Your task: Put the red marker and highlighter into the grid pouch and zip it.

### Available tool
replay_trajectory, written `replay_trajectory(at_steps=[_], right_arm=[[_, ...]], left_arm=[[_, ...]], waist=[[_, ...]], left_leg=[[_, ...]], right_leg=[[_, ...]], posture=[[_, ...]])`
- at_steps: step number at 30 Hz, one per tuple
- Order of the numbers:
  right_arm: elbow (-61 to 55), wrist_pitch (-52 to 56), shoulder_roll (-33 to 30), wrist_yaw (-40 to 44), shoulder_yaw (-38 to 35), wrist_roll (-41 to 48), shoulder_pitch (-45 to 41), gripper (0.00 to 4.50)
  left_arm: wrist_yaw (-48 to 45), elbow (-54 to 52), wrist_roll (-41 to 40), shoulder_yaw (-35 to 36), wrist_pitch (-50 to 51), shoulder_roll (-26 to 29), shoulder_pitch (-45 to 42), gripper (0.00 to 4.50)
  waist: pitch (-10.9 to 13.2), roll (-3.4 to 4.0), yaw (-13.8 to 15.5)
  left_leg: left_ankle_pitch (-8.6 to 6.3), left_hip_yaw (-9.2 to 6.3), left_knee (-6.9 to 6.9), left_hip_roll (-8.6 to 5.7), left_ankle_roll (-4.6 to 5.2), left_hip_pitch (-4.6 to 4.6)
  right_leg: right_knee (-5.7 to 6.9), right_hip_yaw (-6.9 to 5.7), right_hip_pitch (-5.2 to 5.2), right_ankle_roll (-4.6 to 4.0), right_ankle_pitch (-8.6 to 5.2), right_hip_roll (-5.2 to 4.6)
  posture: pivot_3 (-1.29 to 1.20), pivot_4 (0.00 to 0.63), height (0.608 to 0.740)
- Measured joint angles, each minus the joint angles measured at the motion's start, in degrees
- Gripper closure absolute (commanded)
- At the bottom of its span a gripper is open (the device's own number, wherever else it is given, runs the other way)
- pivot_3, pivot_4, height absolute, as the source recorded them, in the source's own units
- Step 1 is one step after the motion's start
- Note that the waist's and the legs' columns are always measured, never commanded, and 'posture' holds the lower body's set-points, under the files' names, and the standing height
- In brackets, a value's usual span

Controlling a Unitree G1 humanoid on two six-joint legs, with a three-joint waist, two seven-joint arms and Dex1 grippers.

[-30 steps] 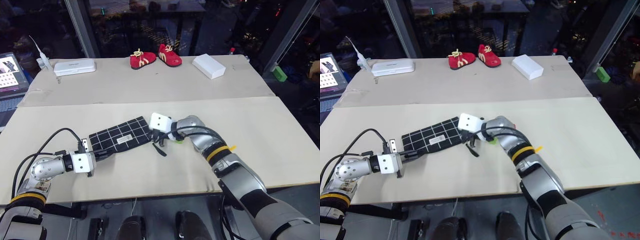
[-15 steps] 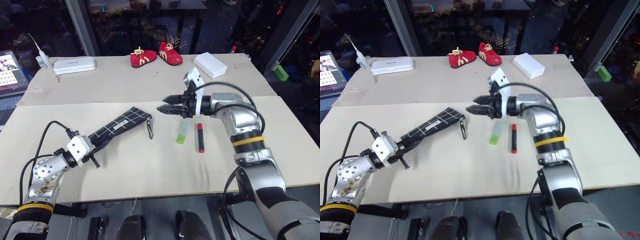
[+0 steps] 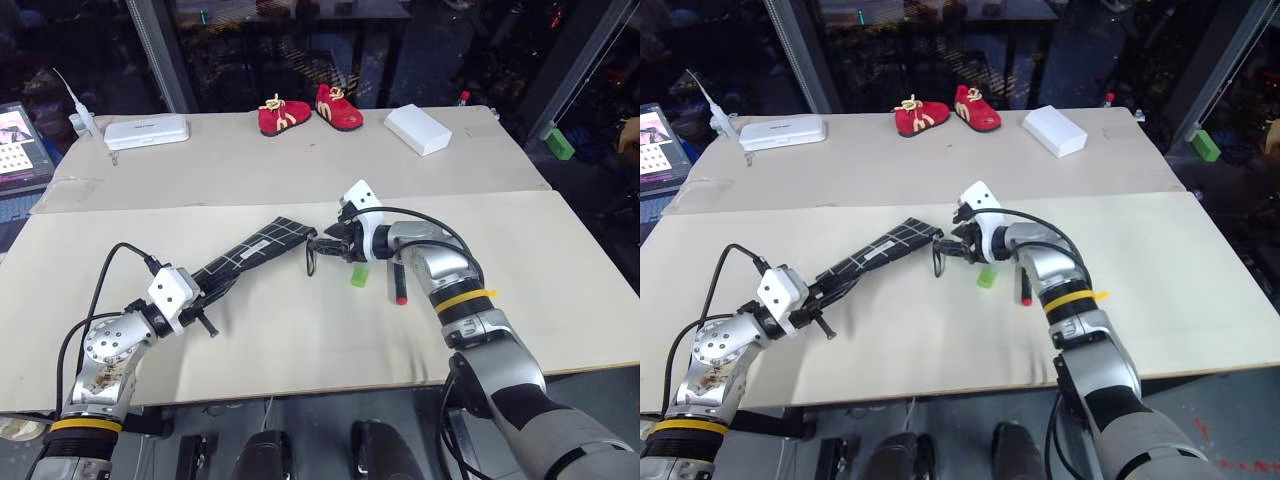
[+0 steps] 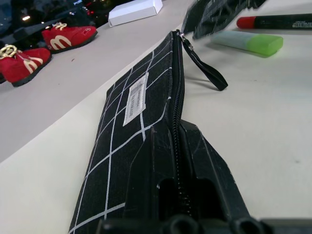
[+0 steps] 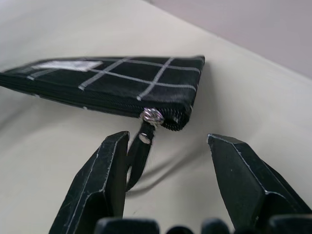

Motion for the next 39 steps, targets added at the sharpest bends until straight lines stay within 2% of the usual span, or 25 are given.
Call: replay_trajectory(at_steps=[9, 13, 18, 25, 30, 39], right_arm=[[5.33, -2.76, 3.33, -1.62, 0.48, -0.44, -2.19, 1.65], [8.23, -5.23, 4.2, -2.07, 0.47, -0.8, -3.26, 2.69], [8.81, -7.21, 4.02, 0.47, 0.65, -0.82, -3.34, 4.45], [8.81, -8.73, 3.35, 3.96, 1.23, -1.35, -3.34, 4.48], [8.78, -10.55, 3.76, 3.49, 1.85, -2.97, -3.34, 4.48], [3.94, -11.01, 8.13, 4.16, 5.38, -4.67, -3.33, 4.48]], left_arm=[[0.53, -0.46, 0.06, 0.56, 1.05, -1.03, -0.02, 4.5], [0.58, -0.5, 0.21, 0.57, 1.18, -1.46, -0.05, 4.5], [0.59, -0.5, 0.76, 0.7, 1.21, -1.48, -0.09, 4.5], [0.6, -0.51, 0.84, 1.05, 1.26, -1.8, -0.42, 4.5], [0.59, -0.51, 1.04, 1.3, 1.27, -1.81, -0.96, 4.5], [0.5, -0.5, 1.35, 1.49, 1.31, -1.93, -1.14, 4.5]], waist=[[0.0, 0.0, -0.15], [0.0, 0.0, -0.12], [0.0, 0.0, -0.12], [0.0, 0.0, -0.14], [0.0, 0.0, -0.15], [0.0, 0.01, -0.18]], left_leg=[[0.0, -0.01, 0.0, 0.01, 0.0, 0.02], [0.0, -0.01, 0.0, 0.01, 0.0, 0.0], [0.0, -0.02, 0.0, 0.01, 0.0, 0.0], [0.0, -0.02, 0.0, 0.02, 0.0, 0.01], [0.0, -0.02, 0.0, 0.02, -0.01, 0.01], [0.0, -0.04, 0.0, 0.03, -0.01, 0.01]], right_leg=[[0.01, 0.0, 0.0, 0.0, 0.0, 0.02], [0.02, 0.0, 0.0, 0.0, 0.0, 0.01], [0.02, 0.0, 0.0, 0.0, 0.0, 0.01], [0.02, 0.0, 0.0, 0.0, 0.0, 0.01], [0.03, 0.0, 0.0, 0.0, 0.0, 0.01], [0.07, -0.01, -0.01, 0.0, 0.0, 0.02]], posture=[[0.0, 0.15, 0.74], [0.0, 0.15, 0.74], [0.0, 0.15, 0.74], [0.0, 0.15, 0.74], [0.0, 0.15, 0.74], [0.0, 0.15, 0.74]])
